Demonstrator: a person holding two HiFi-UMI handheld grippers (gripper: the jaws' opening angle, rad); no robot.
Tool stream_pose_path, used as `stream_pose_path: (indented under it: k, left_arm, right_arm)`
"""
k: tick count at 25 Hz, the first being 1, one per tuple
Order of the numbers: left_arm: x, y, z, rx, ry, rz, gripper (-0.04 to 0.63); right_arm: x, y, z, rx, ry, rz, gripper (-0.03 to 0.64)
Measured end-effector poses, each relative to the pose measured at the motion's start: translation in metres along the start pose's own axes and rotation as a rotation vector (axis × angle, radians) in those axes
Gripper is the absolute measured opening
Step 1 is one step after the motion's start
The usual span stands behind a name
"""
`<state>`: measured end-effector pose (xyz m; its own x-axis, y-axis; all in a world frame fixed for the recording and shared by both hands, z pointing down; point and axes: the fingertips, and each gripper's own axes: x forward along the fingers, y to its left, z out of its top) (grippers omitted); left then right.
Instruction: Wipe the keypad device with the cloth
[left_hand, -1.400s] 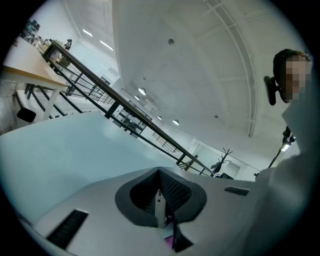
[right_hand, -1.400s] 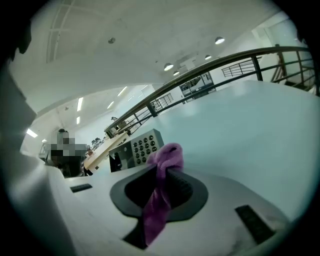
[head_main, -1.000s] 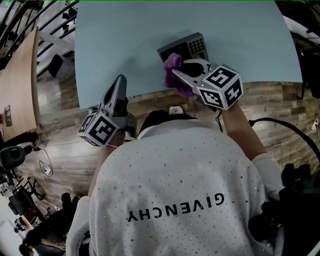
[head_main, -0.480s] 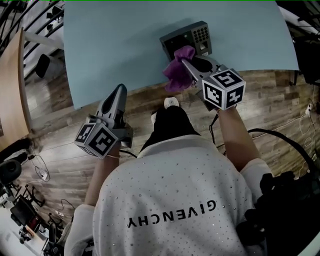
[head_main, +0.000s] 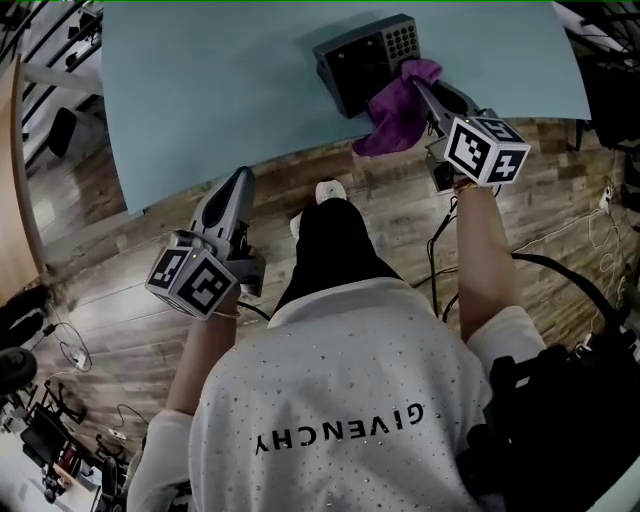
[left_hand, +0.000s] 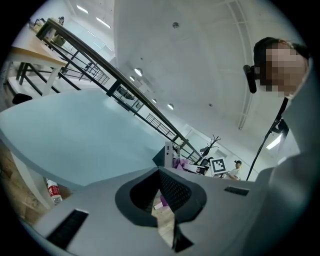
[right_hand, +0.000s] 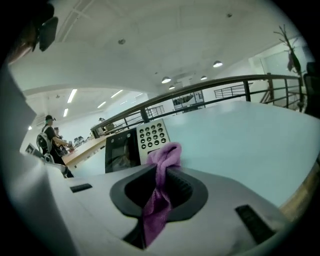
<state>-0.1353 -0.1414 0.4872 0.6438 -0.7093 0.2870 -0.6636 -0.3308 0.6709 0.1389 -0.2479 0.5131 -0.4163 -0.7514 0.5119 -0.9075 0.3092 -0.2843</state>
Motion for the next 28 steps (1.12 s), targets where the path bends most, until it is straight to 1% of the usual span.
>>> stream_pose_path:
  k: [2, 5, 8, 10, 12, 15, 17, 19, 21, 23, 24, 26, 28]
  left_arm:
    - [-0.002, 0.001, -0.003, 0.001, 0.001, -0.003, 0.002]
    - [-0.005, 0.003, -0.001, -0.001, -0.011, -0.002, 0.002]
    - [-0.011, 0.007, 0.002, -0.002, -0.024, 0.006, 0.002]
    - [-0.014, 0.011, 0.003, -0.009, -0.035, 0.013, 0.002]
    - [-0.017, 0.014, 0.003, -0.012, -0.042, 0.018, 0.002]
    - [-0.018, 0.016, 0.004, -0.016, -0.057, 0.015, 0.002]
    - [-0.019, 0.015, 0.006, -0.021, -0.07, 0.01, 0.002]
    - [-0.02, 0.013, 0.009, -0.022, -0.08, 0.005, 0.002]
    - [-0.024, 0.008, 0.013, -0.016, -0.083, 0.006, 0.002]
    - [-0.028, 0.005, 0.014, 0.001, -0.083, 0.011, 0.002]
    - [-0.03, 0.005, 0.013, 0.009, -0.082, 0.015, 0.002]
    - [-0.034, 0.009, 0.013, 0.009, -0.082, 0.024, 0.002]
    - [-0.037, 0.014, 0.013, -0.001, -0.093, 0.031, 0.002]
  right_arm:
    - [-0.001, -0.009, -0.002, 0.058, -0.015, -0.003, 0.049]
    - [-0.004, -0.023, -0.012, 0.13, -0.001, -0.044, 0.051]
    - [-0.005, -0.032, -0.021, 0.257, 0.002, -0.064, 0.051]
    - [-0.006, -0.031, -0.019, 0.294, -0.016, -0.081, 0.051]
    - [-0.009, -0.018, -0.01, 0.258, -0.046, -0.081, 0.051]
    - [-0.011, 0.025, 0.002, 0.15, -0.074, -0.003, 0.051]
    - [-0.008, 0.062, 0.002, 0.066, -0.056, 0.076, 0.051]
    - [-0.004, 0.098, -0.005, -0.041, -0.015, 0.152, 0.051]
    - [0.0, 0.122, -0.018, -0.15, 0.038, 0.196, 0.051]
    - [0.004, 0.127, -0.032, -0.219, 0.088, 0.19, 0.051]
    - [0.006, 0.125, -0.037, -0.233, 0.107, 0.176, 0.051]
    - [0.007, 0.113, -0.042, -0.236, 0.129, 0.141, 0.051]
    - [0.006, 0.091, -0.041, -0.234, 0.14, 0.07, 0.051]
